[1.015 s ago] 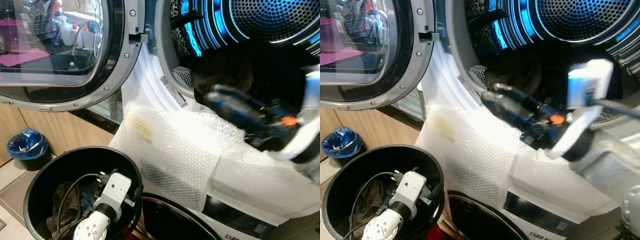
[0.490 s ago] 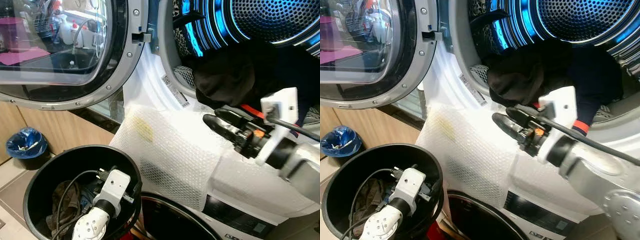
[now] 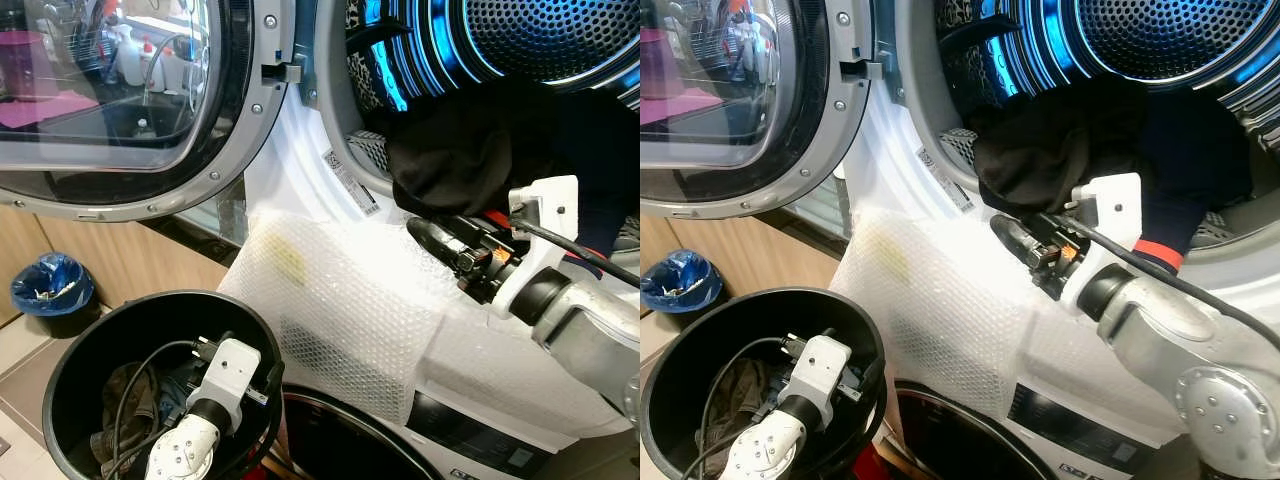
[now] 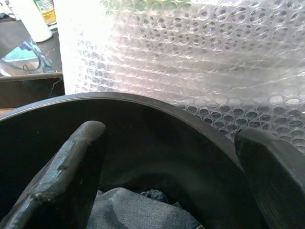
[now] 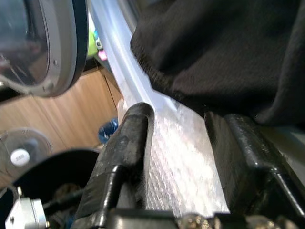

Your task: Clothes washing

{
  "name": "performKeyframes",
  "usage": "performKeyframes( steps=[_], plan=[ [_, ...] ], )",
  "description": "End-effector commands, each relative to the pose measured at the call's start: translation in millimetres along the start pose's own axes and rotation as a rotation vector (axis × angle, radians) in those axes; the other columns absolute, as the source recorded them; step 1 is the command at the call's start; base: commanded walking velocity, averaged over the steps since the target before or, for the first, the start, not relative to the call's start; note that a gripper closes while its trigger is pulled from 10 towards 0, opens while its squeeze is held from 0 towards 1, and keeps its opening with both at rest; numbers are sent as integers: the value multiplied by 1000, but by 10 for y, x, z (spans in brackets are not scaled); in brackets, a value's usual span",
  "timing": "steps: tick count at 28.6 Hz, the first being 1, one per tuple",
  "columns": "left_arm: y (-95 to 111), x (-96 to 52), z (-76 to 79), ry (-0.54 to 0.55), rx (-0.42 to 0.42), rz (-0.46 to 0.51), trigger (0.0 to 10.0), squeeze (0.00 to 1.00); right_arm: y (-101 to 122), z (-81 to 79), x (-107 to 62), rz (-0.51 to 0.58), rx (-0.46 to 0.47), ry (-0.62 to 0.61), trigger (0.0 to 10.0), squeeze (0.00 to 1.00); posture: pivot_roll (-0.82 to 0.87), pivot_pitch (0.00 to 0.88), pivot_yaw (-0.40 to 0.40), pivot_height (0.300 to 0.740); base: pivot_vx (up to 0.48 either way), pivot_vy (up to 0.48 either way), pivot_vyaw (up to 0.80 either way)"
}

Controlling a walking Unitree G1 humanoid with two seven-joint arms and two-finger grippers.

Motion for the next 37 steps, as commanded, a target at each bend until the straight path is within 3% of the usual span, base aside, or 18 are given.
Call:
performKeyframes(
  steps=[1,11,17,20,25,30,37],
  plan=[
    [-17,2,74,-25,4,-5,10000,0,176,13,-27,83,22,7,10000,0,16,58,-116,740,0,0,0],
    [-11,-11,85,-22,1,-5,10000,0,370,6,22,194,145,57,10000,0,27,63,-121,740,0,0,0],
    [-2,-19,84,-22,14,-9,10000,0,364,24,166,163,129,27,10000,0,29,74,-122,740,0,0,0],
    [24,-19,85,-26,43,-8,10000,0,353,55,256,131,84,-13,10000,0,36,77,-126,740,0,0,0],
    [63,-21,72,-23,67,-4,10000,0,455,143,436,105,-99,-109,10000,0,39,77,-127,740,0,0,0],
    [59,-14,64,-19,71,-10,10000,0,660,245,520,137,-136,-171,10000,0,25,77,-118,740,0,0,0],
    [87,-1,70,-31,102,-21,10000,0,901,701,632,91,-260,-370,10000,0,25,79,-117,740,0,0,0]
  ],
)
Point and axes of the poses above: a point about 5 cm out from each wrist's last joint towards the gripper, its own x axis pointing out of the wrist towards the gripper, its own y axis along the axis of the wrist's last joint, z = x × y, the point moved 2 cm from there along x, pointing out of the wrist towards the gripper
